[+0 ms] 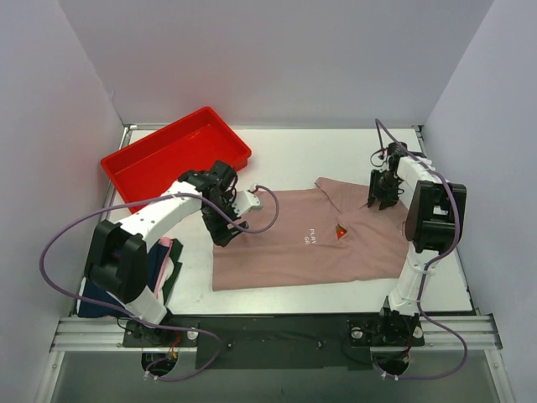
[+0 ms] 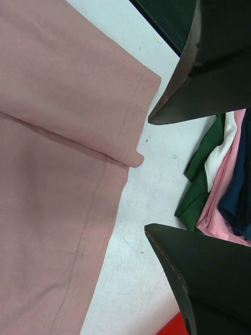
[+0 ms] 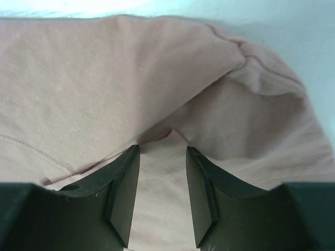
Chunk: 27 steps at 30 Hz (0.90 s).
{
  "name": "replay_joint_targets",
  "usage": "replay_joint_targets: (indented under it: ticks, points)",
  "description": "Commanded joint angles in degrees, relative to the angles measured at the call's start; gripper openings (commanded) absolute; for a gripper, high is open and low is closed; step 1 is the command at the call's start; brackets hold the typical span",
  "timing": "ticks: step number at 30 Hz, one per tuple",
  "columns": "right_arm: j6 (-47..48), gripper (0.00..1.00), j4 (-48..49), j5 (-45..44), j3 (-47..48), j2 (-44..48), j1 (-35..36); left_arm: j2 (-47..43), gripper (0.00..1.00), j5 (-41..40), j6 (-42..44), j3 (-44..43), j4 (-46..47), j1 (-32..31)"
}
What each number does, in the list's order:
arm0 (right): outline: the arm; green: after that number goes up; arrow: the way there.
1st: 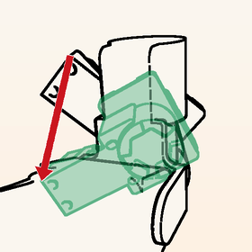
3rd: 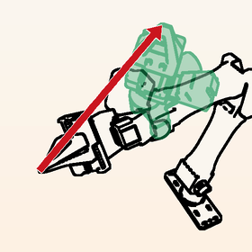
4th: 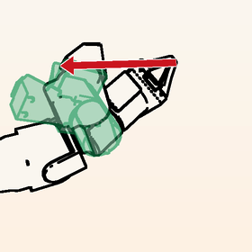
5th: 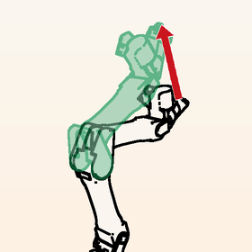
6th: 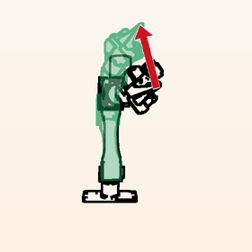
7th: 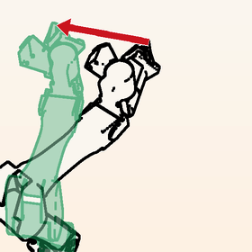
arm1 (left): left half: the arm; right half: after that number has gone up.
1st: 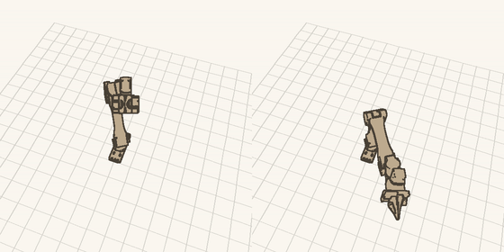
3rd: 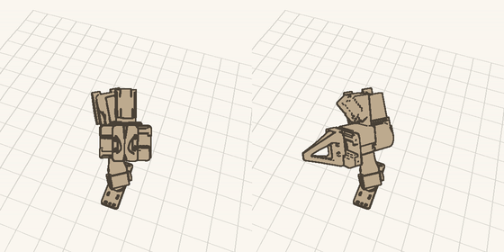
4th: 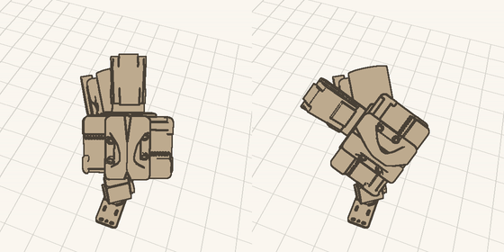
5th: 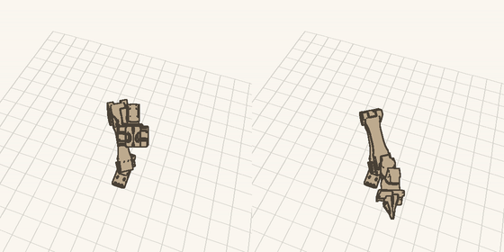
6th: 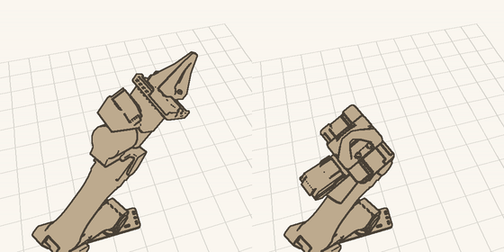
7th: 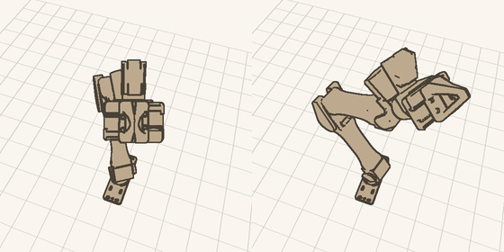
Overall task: Fold and stack the t-shirts
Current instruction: Fold the flattened tshirt in 1/3 of the way, then grap the side of the flattened tshirt furthest away from the robot with both arms
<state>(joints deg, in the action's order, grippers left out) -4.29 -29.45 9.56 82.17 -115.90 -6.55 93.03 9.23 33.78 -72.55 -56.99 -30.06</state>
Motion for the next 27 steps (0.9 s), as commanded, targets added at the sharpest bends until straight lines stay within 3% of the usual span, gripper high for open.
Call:
replay_joint_targets:
  ticks: [1, 6, 11, 17, 19, 22, 27]
  points:
    - [2.9, 0.36, -4.0, -4.6, 2.2, -0.9, -0.1, 1.6, 0.87, -0.3, -0.8, 1.3, 1.1, 1.1]
    - [3.9, 0.37, -3.9, -5.7, 3.1, 0.1, 0.1, 3.6, 0.87, -0.7, -1.1, 4.9, 3.8, 1.4]
    - [6.8, 0.4, -4.0, -0.8, 4.3, -2.3, 0.3, 5.7, 0.84, 0.2, -2.0, 7.9, 5.9, 1.1]
    - [6.3, 0.37, -5.6, 1.3, 4.5, -4.5, 0.2, 6.1, 0.84, 0.2, -2.1, 9.4, 6.8, 1.1]
    - [6.7, 0.33, -5.7, 1.1, 4.7, -4.4, 0.2, 6.5, 0.84, 0.0, -1.9, 9.7, 7.0, 1.2]
    - [6.8, 0.1, -5.7, 0.0, 5.0, -4.0, 0.1, 7.2, 0.84, -1.1, -1.4, 10.1, 7.5, 1.3]
    - [7.4, 0.0, -5.6, -2.5, 5.1, -1.2, -0.4, 7.9, 0.84, -1.1, -1.3, 10.4, 7.9, 1.3]
